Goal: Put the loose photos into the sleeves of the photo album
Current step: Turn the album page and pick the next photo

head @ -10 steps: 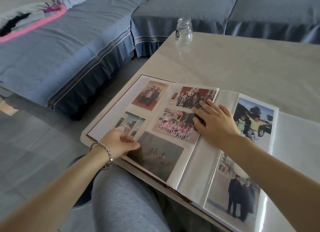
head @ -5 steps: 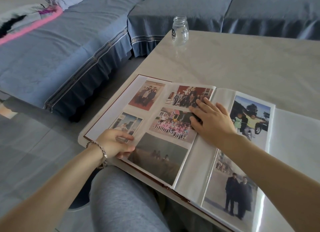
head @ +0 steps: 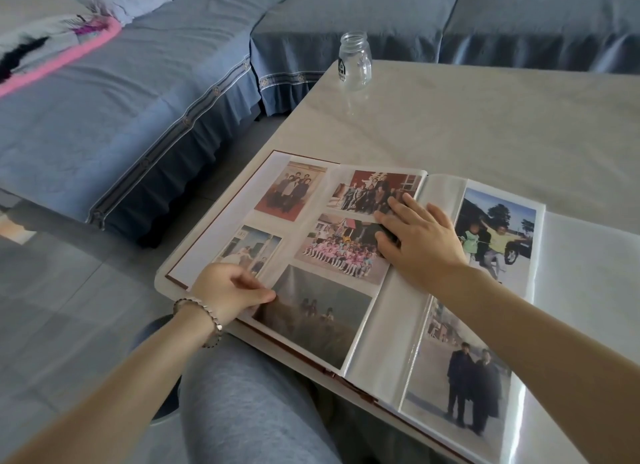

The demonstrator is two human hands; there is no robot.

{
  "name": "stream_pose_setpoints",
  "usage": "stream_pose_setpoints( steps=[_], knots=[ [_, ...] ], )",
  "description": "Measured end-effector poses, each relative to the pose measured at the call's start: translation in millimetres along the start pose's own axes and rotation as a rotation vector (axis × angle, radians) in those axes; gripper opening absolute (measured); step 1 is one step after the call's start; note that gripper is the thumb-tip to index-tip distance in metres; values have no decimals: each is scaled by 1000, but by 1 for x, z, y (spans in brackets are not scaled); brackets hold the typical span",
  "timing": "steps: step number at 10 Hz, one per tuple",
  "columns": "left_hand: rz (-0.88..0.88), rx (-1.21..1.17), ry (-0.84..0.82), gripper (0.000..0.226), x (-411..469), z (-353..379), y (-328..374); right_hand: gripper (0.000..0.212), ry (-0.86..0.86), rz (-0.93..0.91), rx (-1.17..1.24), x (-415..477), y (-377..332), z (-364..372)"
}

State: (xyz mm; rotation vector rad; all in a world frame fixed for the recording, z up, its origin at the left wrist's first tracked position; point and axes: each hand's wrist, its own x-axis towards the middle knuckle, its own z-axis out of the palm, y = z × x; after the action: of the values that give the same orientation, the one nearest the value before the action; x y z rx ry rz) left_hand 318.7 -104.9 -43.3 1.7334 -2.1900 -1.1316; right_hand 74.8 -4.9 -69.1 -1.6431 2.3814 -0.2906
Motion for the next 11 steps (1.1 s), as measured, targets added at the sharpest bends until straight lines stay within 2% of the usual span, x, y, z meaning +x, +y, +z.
stream_pose_setpoints(
  steps=[2, 3, 4, 5, 6, 7, 8, 9, 10, 11],
  knots=[
    [157, 53, 201, 20, -15, 2, -2, 48, 5, -1, 10, 0, 0, 0],
    [196, 57, 220, 19, -16, 3, -5, 48, 5, -5, 11, 0, 0, 1],
    [156, -18, 224, 20, -14, 5, -5, 48, 13, -4, 19, 0, 1, 2],
    [76, -86, 133, 15, -11, 6, -8, 48, 30, -9, 27, 0, 1, 4],
    [170, 153, 171, 19, -12, 17, -10, 47, 52, -9, 61, -1, 0, 6],
    [545, 326, 280, 40, -22, 46, 11, 47, 98, -21, 120, -1, 2, 9],
    [654, 145, 86, 23, -38, 67, 45, 47, 141, -46, 216, -5, 4, 5],
    [433, -71, -200, 15, -51, 98, 85, 44, 255, 15, 374, -25, 20, -2],
    [322, -65, -295, 26, -48, 111, 105, 44, 342, 252, 457, -57, 46, -12],
    [273, -36, -289, 43, -49, 116, 112, 41, 285, 432, 650, -88, 72, -21]
  ],
)
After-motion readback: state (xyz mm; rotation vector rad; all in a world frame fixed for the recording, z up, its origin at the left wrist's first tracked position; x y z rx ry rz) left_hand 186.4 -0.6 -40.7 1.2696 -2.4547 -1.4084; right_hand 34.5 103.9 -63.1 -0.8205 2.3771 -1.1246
